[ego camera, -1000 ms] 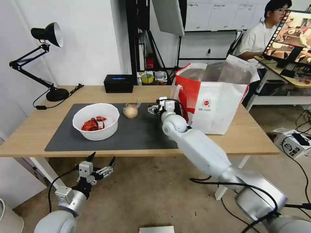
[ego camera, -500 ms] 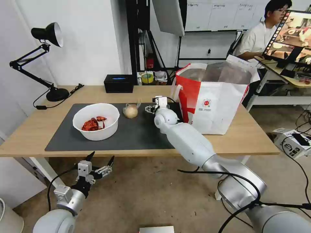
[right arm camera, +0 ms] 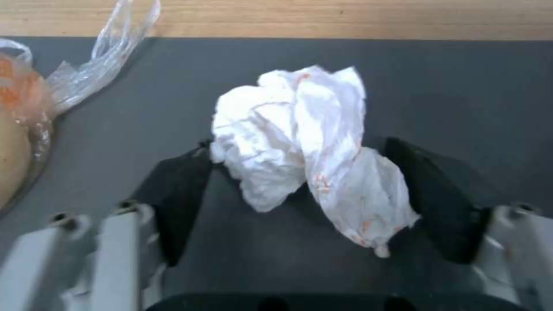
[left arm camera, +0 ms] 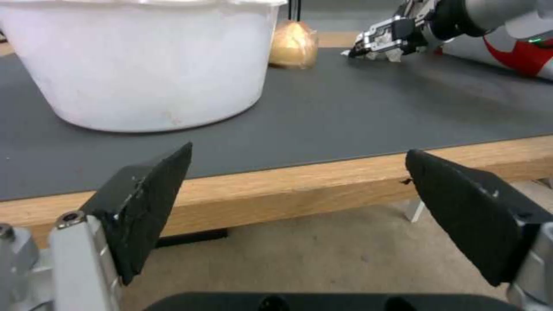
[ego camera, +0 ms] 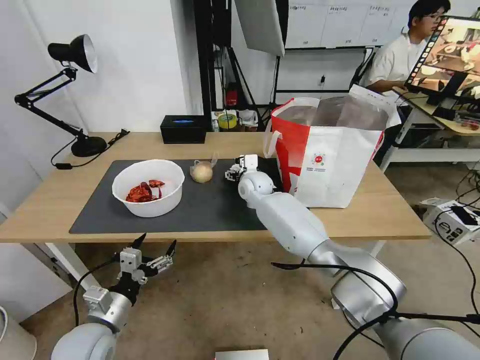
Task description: Pick up the trash from the table and place it into the takeout bag.
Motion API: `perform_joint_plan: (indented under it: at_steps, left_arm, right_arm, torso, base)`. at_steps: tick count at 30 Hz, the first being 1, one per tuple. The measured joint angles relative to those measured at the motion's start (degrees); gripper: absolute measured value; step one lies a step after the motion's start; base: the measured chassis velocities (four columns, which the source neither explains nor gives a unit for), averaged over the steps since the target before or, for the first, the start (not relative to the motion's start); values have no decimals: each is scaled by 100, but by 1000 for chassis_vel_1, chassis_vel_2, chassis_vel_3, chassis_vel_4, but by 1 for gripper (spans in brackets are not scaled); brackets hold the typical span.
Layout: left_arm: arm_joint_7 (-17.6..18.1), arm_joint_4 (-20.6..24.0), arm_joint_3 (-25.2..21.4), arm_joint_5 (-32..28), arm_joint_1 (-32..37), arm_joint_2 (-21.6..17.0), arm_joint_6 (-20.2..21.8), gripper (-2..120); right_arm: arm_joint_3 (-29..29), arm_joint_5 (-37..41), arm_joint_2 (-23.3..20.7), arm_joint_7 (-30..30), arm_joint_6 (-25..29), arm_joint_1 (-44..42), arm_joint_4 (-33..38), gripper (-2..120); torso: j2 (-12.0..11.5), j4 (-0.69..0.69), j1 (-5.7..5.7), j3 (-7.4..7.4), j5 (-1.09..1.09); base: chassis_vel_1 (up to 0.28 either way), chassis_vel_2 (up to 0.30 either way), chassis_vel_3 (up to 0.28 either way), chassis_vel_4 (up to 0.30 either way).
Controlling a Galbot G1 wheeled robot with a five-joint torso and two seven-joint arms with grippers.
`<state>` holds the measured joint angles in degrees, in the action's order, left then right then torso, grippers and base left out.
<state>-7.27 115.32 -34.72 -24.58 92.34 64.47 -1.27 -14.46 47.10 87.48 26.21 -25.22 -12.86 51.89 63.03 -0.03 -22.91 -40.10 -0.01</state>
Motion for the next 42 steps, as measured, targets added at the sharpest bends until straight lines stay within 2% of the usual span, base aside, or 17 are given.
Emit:
perform_joint_plan:
  at_steps: [3, 5, 8, 9, 14, 16, 17, 20, 26, 28, 30, 32, 33, 36, 37, 39, 42]
  left_arm:
    - [-3, 5, 10, 3, 6, 20, -6, 100]
    - [-3, 7, 12, 4, 9, 24, -7, 100]
    - [-5, 32, 16, 12, 26, 43, -8, 100]
    - [-5, 32, 16, 12, 26, 43, -8, 100]
    - [-6, 62, 16, 17, 41, 47, -8, 100]
    - [-5, 86, 9, 17, 46, 46, -9, 100]
    - [-5, 86, 9, 17, 46, 46, -9, 100]
    - [-4, 117, 6, 17, 59, 57, -9, 100]
    - [-3, 141, 16, 36, 75, 106, -9, 100]
    - [1, 163, 17, 43, 87, 124, -9, 100]
    - [0, 169, 15, 43, 91, 126, -9, 100]
    - [4, 190, 0, 44, 108, 130, -9, 100]
    - [4, 190, 0, 44, 108, 130, -9, 100]
    - [11, 213, -11, 49, 132, 145, -10, 100]
    - [11, 213, -11, 49, 132, 145, -10, 100]
    - [13, 227, -11, 59, 141, 165, -9, 100]
    - [15, 231, -6, 81, 148, 184, -10, 100]
  right_arm:
    - [-2, 35, -72, 18, -1, -53, 94, 59]
    - [-1, 50, -92, 22, -2, -64, 117, 56]
    - [-14, 164, -176, 35, -14, -99, 231, 39]
    - [-14, 164, -176, 35, -14, -99, 231, 39]
    - [-35, 327, -248, 27, -23, -140, 399, 20]
    - [-59, 396, -318, -12, -26, -197, 585, 11]
    - [-59, 396, -318, -12, -26, -197, 585, 11]
    - [-111, 431, -526, -23, -28, -305, 960, 0]
    - [-159, 453, -948, -57, 21, -514, 1536, 0]
    - [-162, 459, -1326, -225, 156, -713, 2086, 0]
    - [-158, 459, -1416, -268, 181, -764, 2227, 0]
    - [-105, 453, -1778, -530, 339, -971, 2830, 0]
    - [-105, 453, -1778, -530, 339, -971, 2830, 0]
    - [98, 434, -2258, -900, 557, -1323, 3726, 0]
    - [98, 434, -2258, -900, 557, -1323, 3726, 0]
    - [344, 417, -2540, -1115, 755, -1631, 4301, 0]
    - [636, 372, -2741, -1285, 1038, -1922, 4736, 0]
  torso:
    - [0, 0, 0, 0, 0]
    - [0, 0, 0, 0, 0]
    - [0, 0, 0, 0, 0]
    - [0, 0, 0, 0, 0]
    - [0, 5, 0, -1, 1]
    - [-1, 7, 0, -2, 2]
    - [-1, 7, 0, -2, 2]
    - [-1, 8, -1, -2, 2]
    - [-2, 4, -1, -2, 2]
    - [-2, 4, 0, -2, 2]
    - [-1, 4, 0, -2, 2]
    - [-1, 3, 0, -1, 2]
    - [-1, 3, 0, -1, 2]
    - [-1, 4, -1, -1, 2]
    - [-1, 4, -1, -1, 2]
    - [-1, 3, 0, -1, 2]
    - [-1, 3, 0, 0, 2]
  base:
    - [0, 0, 0, 0]
    - [0, 0, 0, 0]
    - [0, 0, 0, 0]
    - [0, 0, 0, 0]
    - [0, 0, 0, 0]
    - [0, 0, 0, 0]
    - [0, 0, 0, 0]
    - [0, 0, 0, 0]
    - [0, 0, 0, 0]
    - [0, 0, 0, 0]
    - [0, 0, 0, 0]
    - [0, 0, 0, 0]
    - [0, 0, 0, 0]
    - [0, 0, 0, 0]
    - [0, 0, 0, 0]
    - [0, 0, 0, 0]
    - [0, 0, 0, 0]
